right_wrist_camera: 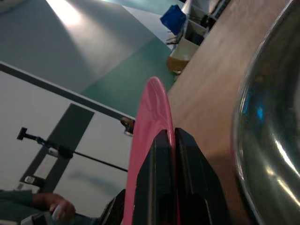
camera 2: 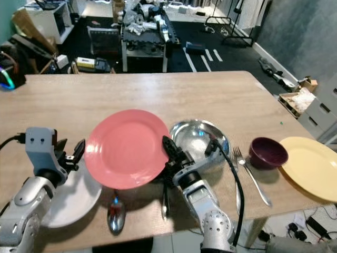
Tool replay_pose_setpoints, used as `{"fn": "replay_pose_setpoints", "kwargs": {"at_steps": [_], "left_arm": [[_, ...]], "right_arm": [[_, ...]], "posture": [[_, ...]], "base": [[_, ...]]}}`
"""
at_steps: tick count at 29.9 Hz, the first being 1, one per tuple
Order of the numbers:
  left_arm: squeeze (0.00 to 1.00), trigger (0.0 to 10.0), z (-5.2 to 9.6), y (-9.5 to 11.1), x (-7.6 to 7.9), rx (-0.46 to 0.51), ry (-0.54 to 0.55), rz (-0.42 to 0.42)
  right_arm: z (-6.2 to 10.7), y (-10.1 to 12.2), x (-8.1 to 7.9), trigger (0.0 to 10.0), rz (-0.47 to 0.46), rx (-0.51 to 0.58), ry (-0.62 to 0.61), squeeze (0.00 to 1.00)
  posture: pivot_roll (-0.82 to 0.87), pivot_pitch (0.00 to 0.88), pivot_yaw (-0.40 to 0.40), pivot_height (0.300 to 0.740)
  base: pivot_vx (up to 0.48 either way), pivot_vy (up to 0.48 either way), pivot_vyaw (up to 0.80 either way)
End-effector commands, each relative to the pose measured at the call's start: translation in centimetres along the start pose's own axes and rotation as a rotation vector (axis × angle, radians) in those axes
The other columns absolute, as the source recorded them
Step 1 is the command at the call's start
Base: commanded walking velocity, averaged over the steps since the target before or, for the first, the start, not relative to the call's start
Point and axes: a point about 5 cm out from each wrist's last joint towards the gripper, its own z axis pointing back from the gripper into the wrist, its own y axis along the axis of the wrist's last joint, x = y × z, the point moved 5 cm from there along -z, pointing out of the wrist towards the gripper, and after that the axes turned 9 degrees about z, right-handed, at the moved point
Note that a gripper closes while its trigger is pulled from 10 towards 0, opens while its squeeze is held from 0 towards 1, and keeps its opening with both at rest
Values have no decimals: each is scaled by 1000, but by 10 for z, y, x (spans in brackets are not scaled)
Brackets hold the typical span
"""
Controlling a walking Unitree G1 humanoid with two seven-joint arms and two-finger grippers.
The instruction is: Setting the table
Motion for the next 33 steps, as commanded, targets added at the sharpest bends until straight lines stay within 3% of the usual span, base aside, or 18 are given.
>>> {"fn": "replay_pose_setpoints", "kwargs": {"at_steps": [1,26,28,29,30,32,33], "left_arm": [[0,10000,2,-5,9,-20,-39,-13],[0,10000,2,-6,8,-24,-33,-20],[0,10000,3,-6,7,-23,-32,-20],[0,10000,4,-4,5,-21,-29,-22],[0,10000,4,-4,5,-21,-29,-22],[0,10000,4,-1,2,-14,-25,-28],[0,10000,4,-1,2,-14,-25,-28]], "right_arm": [[1,-10,-2,10000,-47,-6,5,0],[0,-8,-5,10000,-12,-13,11,0],[-4,-1,-13,10000,8,4,35,0],[-12,10,-27,10000,22,31,80,0],[-12,10,-27,10000,22,31,80,0],[-25,18,-49,10000,45,40,140,0],[-25,18,-49,10000,45,40,140,0]], "posture": [[54,32,33,740],[54,37,33,740],[54,36,35,740],[56,35,34,740],[56,35,34,740],[64,32,31,740],[64,32,31,740]], "base": [[0,0,0],[0,0,0],[0,0,0],[0,0,0],[0,0,0],[0,0,0],[0,0,0]]}}
